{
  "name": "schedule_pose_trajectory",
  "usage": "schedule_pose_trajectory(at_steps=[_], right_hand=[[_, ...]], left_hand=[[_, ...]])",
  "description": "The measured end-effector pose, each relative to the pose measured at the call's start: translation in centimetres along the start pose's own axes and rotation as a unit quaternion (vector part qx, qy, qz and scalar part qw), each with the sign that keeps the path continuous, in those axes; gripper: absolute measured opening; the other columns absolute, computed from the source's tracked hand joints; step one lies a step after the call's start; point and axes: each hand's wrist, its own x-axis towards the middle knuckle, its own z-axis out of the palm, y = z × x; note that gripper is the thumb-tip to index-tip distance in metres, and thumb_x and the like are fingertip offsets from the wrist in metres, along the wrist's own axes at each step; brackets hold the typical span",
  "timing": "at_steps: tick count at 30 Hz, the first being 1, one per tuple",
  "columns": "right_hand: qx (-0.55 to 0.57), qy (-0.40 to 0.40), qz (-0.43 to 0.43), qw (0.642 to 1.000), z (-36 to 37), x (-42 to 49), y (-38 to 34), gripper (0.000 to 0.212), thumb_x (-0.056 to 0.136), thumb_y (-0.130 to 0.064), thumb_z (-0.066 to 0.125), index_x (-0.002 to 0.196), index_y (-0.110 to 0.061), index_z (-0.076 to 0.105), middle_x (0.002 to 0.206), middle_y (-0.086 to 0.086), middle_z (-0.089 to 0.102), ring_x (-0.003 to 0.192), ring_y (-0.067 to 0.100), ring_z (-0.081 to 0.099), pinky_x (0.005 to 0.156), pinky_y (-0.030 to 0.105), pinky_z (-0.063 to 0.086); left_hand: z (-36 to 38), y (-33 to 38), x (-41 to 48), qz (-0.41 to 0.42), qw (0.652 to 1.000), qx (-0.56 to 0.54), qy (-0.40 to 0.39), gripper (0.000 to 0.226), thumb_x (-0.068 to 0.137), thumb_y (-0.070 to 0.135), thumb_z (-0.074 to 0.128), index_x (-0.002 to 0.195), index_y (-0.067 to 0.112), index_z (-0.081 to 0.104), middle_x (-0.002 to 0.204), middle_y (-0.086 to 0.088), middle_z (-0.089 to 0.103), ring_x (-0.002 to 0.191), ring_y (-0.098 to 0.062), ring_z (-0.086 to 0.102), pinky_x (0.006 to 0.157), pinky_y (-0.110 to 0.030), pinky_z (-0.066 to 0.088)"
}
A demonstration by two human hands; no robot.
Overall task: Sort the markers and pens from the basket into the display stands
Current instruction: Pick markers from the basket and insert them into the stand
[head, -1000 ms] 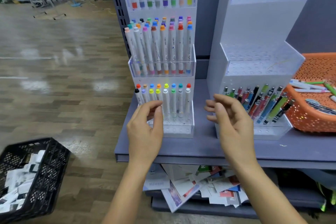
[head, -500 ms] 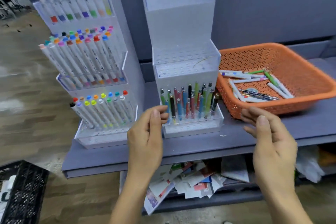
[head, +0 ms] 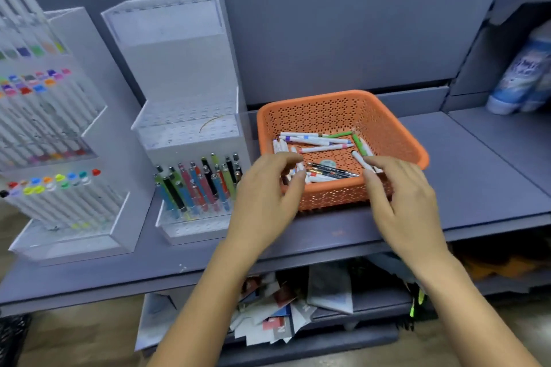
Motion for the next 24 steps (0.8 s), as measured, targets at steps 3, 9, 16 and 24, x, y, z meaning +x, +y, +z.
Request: schedule_pose_trajectory(at_steps=[3,9,16,24], right_hand=[[-0.058,-0.092,-0.019,0.994,-0.1,3.2,1.7,0.031,0.094,-0.029,0.051,0.114,-0.009,0.064,0.109,0.007,0.067,0.102,0.029,0.056,0.087,0.029,0.035],[-0.215,-0.378,0.002,0.901,1.4,10.3,2.0,0.046,0.083,-0.04,0.066,0.121,-0.016,0.06,0.117,0.006,0.065,0.107,0.027,0.057,0.089,0.036,0.047],[-0.283,-0.56,-0.036,0.777,5.8,12.9,1.9,0.028,0.081,-0.038,0.069,0.078,-0.014,0.055,0.093,0.004,0.058,0.081,0.021,0.055,0.068,0.028,0.046],[-0.305,-0.586,-0.01,0.751,6.9,14.2,3.0,0.023,0.079,-0.02,0.069,0.098,-0.007,0.065,0.096,0.008,0.065,0.077,0.022,0.057,0.067,0.031,0.048]], left_hand=[[1.4,0.7,3.3,-0.026,0.992,0.102,-0.072,0.03,0.092,0.026,0.056,0.12,0.015,0.061,0.115,-0.003,0.064,0.108,-0.02,0.057,0.092,-0.033,0.044],[5.2,0.6,9.0,-0.124,0.914,0.328,-0.203,0.027,0.093,0.027,0.052,0.106,0.004,0.058,0.116,-0.015,0.062,0.106,-0.031,0.056,0.076,-0.032,0.04],[7.7,-1.0,12.0,-0.187,0.857,0.383,-0.29,0.018,0.092,0.026,0.051,0.088,0.013,0.062,0.101,-0.005,0.066,0.085,-0.018,0.058,0.076,-0.03,0.044],[8.0,-2.1,12.6,-0.172,0.837,0.397,-0.336,0.028,0.091,0.03,0.054,0.109,0.01,0.061,0.109,-0.007,0.063,0.092,-0.025,0.056,0.075,-0.032,0.045]])
